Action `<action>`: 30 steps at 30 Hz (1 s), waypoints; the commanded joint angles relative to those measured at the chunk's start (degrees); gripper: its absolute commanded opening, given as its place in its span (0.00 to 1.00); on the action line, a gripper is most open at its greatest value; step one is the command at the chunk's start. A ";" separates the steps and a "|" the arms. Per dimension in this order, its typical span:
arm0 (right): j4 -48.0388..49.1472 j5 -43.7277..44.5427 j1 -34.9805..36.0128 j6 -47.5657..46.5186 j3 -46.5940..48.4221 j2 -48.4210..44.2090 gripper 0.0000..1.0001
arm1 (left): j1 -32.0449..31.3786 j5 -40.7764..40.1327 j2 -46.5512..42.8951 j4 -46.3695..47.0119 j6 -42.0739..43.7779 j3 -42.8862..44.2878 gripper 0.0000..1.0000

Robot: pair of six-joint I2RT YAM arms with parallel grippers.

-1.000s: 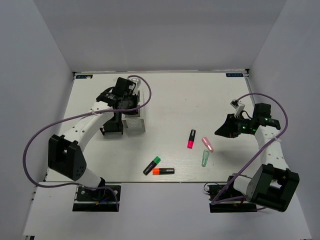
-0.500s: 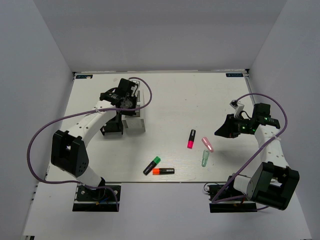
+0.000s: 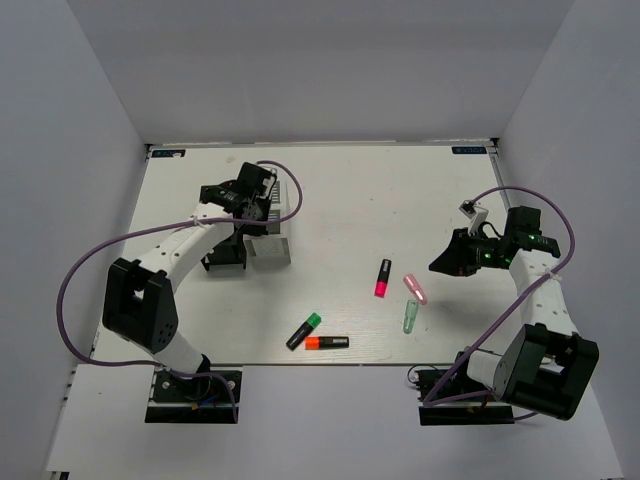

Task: Sort the stationery into containers
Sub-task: Move the storage box to the center of the board.

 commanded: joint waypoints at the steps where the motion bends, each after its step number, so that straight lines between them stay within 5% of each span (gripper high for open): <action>1: -0.23 -0.89 -0.15 -0.53 -0.30 -0.07 0.25 | -0.14 -1.70 -1.75 -1.60 0.51 -1.49 0.01; 30: -0.59 -1.33 -0.33 -0.88 -0.30 -0.60 0.29 | 1.61 -4.77 -5.27 -3.10 0.86 -3.33 0.01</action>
